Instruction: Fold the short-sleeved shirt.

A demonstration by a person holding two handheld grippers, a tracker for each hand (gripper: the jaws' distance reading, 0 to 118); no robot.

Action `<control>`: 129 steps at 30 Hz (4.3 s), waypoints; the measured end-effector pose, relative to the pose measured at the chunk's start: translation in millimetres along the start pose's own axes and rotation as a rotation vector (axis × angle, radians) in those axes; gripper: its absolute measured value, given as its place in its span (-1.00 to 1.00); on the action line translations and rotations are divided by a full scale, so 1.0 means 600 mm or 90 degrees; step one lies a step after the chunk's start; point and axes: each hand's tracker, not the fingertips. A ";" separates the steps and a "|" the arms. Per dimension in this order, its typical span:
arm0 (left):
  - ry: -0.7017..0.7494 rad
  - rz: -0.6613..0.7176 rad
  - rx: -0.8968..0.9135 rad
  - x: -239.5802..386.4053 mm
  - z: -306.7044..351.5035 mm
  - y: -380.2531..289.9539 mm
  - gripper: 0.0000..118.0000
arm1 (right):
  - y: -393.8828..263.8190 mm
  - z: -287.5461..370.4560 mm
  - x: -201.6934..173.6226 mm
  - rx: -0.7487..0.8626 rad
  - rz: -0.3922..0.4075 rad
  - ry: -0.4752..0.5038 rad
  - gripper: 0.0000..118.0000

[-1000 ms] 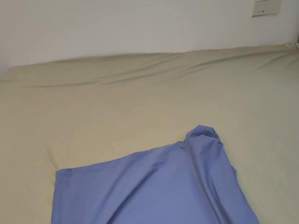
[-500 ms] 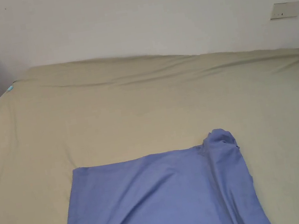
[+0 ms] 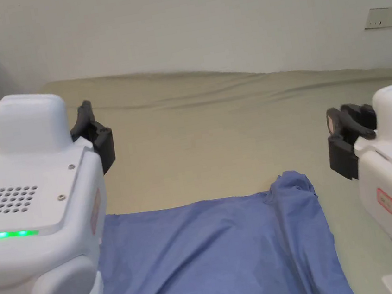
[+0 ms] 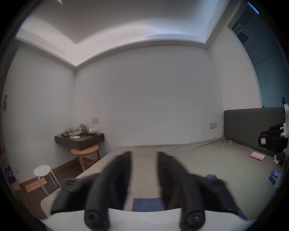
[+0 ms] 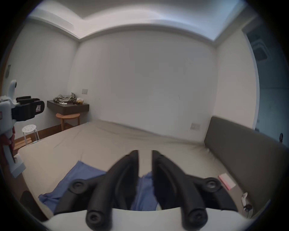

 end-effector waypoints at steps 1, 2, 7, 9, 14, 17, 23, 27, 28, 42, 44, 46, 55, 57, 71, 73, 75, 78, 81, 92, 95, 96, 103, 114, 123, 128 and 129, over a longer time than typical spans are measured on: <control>-0.008 -0.001 0.004 0.006 0.000 0.000 -0.92 | 0.004 -0.001 -0.008 0.007 0.007 0.000 -1.00; -0.016 -0.007 0.008 0.015 -0.001 0.000 -0.98 | 0.005 -0.007 -0.018 0.016 0.017 -0.002 -1.00; -0.036 -0.057 -0.002 0.052 -0.022 -0.012 -0.99 | 0.001 -0.032 -0.047 0.027 0.057 -0.015 -1.00; -0.041 -0.067 -0.008 0.059 -0.033 -0.026 -0.99 | -0.004 -0.044 -0.050 0.022 0.054 -0.014 -1.00; -0.064 -0.069 -0.071 0.066 -0.086 -0.073 -0.99 | -0.042 -0.091 -0.041 -0.013 0.040 -0.020 -1.00; -0.115 -0.041 -0.170 0.058 -0.137 -0.139 -1.00 | -0.076 -0.122 -0.033 -0.049 0.034 -0.019 -1.00; -0.045 -0.029 -0.432 0.007 -0.252 -0.371 -0.96 | -0.155 -0.187 0.002 -0.135 0.022 -0.020 -1.00; -0.022 -0.027 -0.582 -0.037 -0.344 -0.478 0.66 | -0.199 -0.222 0.035 -0.183 0.009 -0.036 -1.00; -0.015 -0.022 -0.617 -0.049 -0.369 -0.498 0.93 | -0.209 -0.228 0.043 -0.193 0.004 -0.040 -1.00; 0.047 0.022 -0.594 -0.077 -0.514 -0.582 0.43 | -0.270 -0.261 0.097 -0.270 0.012 -0.066 -1.00; 0.028 -0.001 -0.571 -0.061 -0.506 -0.571 -0.05 | -0.273 -0.266 0.097 -0.278 0.014 -0.061 -1.00; -0.040 -0.069 -0.576 -0.025 -0.508 -0.567 -1.00 | -0.278 -0.274 0.095 -0.285 0.019 -0.054 -1.00; 0.005 -0.066 -0.467 -0.040 -0.417 -0.444 -1.00 | -0.302 -0.352 0.135 -0.345 0.031 -0.026 -1.00; 0.021 -0.083 -0.423 -0.048 -0.389 -0.405 -1.00 | -0.315 -0.384 0.146 -0.382 0.007 -0.018 -0.80; 0.011 -0.109 -0.391 -0.070 -0.294 -0.351 -1.00 | -0.520 -0.623 0.132 -0.662 -0.085 0.013 0.94; 0.008 -0.111 -0.393 -0.066 -0.286 -0.356 -1.00 | -0.532 -0.633 0.124 -0.663 -0.085 0.016 0.77; 0.006 -0.113 -0.398 -0.063 -0.285 -0.361 -1.00 | -0.525 -0.620 0.105 -0.642 -0.109 0.063 0.32; 0.002 -0.112 -0.401 -0.062 -0.283 -0.361 -1.00 | -0.498 -0.601 0.082 -0.620 -0.079 0.110 -0.86; 0.003 -0.107 -0.396 -0.066 -0.278 -0.351 -1.00 | -0.479 -0.580 0.066 -0.585 0.010 0.073 -0.97; 0.031 -0.077 -0.266 -0.089 -0.213 -0.196 -1.00 | -0.256 -0.352 0.185 -0.343 -0.055 0.016 -0.97; 0.033 -0.064 -0.215 -0.095 -0.187 -0.140 -1.00 | -0.191 -0.273 0.209 -0.275 -0.056 -0.002 -0.97; 0.034 -0.063 -0.199 -0.096 -0.178 -0.120 -1.00 | -0.169 -0.245 0.215 -0.249 -0.048 -0.014 -0.97; 0.032 -0.046 -0.088 -0.106 -0.099 0.003 -1.00 | -0.029 -0.061 0.241 -0.085 -0.084 -0.067 -0.97; 0.043 -0.016 0.046 -0.134 -0.006 0.159 -1.00 | 0.151 0.080 0.242 0.086 -0.006 -0.144 -0.97; 0.034 0.014 0.112 -0.160 -0.008 0.261 -1.00 | 0.255 0.096 0.263 0.162 0.032 -0.172 -0.97; 0.033 0.015 0.127 -0.164 -0.046 0.310 -1.00 | 0.288 0.059 0.270 0.175 0.059 -0.189 -0.97; 0.028 0.020 0.126 -0.164 -0.058 0.319 -1.00 | 0.291 0.046 0.272 0.177 0.065 -0.196 -0.97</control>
